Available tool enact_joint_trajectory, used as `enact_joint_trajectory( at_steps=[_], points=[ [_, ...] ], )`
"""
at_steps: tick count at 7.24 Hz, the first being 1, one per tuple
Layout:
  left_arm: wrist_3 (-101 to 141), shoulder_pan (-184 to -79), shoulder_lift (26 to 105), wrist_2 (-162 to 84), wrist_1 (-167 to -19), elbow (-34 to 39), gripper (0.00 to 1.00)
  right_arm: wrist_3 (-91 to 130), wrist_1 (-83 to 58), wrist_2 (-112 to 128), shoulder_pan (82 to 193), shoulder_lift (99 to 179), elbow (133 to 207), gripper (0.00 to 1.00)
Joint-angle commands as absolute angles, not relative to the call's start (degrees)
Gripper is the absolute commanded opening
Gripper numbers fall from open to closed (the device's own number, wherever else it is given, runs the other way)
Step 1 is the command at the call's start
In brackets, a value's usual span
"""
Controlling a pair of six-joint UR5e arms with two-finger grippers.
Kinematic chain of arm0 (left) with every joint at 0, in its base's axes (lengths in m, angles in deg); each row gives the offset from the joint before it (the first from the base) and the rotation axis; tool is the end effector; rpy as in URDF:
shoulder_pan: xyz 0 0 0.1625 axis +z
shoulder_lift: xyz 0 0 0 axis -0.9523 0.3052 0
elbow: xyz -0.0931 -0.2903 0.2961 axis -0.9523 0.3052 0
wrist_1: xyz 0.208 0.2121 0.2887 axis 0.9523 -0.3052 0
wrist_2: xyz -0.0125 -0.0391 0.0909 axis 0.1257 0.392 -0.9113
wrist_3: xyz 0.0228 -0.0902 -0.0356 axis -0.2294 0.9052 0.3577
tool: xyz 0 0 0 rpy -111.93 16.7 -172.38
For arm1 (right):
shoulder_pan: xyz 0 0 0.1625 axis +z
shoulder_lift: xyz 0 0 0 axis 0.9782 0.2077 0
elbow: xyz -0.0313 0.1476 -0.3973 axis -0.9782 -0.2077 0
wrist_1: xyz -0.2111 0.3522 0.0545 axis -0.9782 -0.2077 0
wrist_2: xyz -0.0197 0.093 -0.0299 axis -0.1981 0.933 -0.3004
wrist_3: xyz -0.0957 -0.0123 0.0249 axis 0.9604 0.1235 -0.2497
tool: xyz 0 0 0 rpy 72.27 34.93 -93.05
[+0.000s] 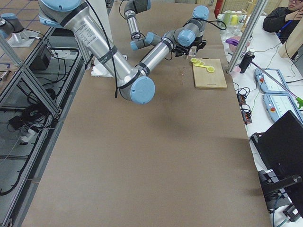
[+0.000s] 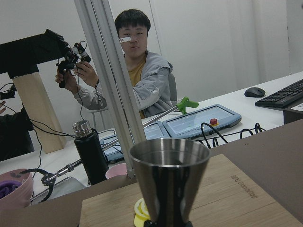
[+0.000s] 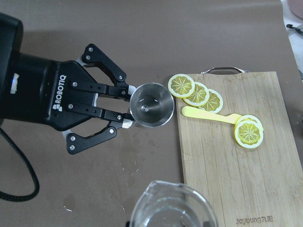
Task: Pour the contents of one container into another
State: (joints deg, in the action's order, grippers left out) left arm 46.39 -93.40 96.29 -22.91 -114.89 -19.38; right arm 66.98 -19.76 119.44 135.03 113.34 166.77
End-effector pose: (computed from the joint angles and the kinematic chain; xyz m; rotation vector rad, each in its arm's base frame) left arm 0.6225 -0.4688 0.1556 1.3245 0.5715 -0.2216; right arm -0.3269 -0.6199 0.1459 0.9070 -0.8009 -1.3403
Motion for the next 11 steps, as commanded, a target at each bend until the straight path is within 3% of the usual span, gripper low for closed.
enact_joint_trajectory(
  at_steps=[1, 11],
  points=[
    [45.67, -93.41, 96.29, -22.91, -114.89, -20.14, 0.0, 68.11, -21.51, 118.86, 133.48, 109.21, 162.55, 0.0],
    [45.66, -93.41, 96.11, -23.34, -115.24, -20.14, 0.0, 77.85, -39.76, 110.61, 129.79, 100.24, 157.61, 0.0]
  ],
)
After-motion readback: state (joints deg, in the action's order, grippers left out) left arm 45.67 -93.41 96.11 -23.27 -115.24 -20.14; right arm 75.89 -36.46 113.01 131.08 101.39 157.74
